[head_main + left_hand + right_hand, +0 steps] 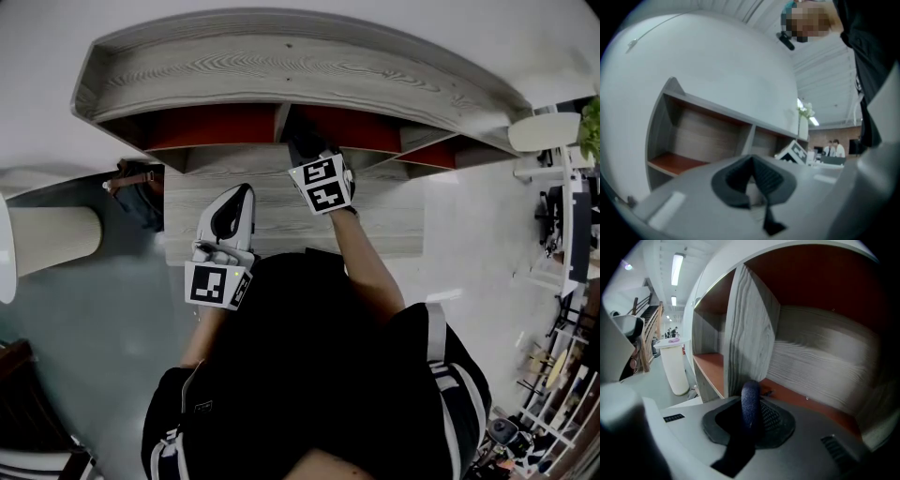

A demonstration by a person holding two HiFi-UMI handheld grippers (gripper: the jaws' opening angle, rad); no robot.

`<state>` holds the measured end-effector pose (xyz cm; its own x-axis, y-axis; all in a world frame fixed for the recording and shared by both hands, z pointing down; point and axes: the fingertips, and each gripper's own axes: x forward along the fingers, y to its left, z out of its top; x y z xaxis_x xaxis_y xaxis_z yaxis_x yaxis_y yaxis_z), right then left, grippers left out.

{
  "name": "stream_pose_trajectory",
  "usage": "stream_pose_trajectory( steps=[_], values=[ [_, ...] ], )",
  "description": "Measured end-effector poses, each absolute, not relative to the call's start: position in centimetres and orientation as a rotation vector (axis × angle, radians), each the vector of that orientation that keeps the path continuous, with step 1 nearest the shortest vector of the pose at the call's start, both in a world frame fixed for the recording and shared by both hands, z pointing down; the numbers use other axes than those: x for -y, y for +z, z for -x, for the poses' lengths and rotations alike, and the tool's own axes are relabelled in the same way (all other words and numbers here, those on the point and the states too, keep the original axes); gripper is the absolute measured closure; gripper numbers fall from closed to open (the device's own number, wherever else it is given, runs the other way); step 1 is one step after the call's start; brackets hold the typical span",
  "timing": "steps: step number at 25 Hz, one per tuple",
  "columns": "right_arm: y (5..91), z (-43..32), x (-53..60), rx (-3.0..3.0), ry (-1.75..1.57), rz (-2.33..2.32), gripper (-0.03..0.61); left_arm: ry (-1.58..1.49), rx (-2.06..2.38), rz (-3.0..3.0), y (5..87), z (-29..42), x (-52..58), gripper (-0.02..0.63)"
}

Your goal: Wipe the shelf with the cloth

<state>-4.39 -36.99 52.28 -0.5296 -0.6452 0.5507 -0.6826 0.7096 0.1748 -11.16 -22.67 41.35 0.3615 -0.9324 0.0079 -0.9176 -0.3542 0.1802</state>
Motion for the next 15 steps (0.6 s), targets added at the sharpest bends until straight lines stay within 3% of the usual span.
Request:
stream_pose_trajectory(
  steps=[15],
  values=[
    [52.7,6.0,33.4,2.396,-0.049,-0.703,0.525,-0.158,1.644,-2.507,40.8,9.9,23.3,0.609]
  ],
)
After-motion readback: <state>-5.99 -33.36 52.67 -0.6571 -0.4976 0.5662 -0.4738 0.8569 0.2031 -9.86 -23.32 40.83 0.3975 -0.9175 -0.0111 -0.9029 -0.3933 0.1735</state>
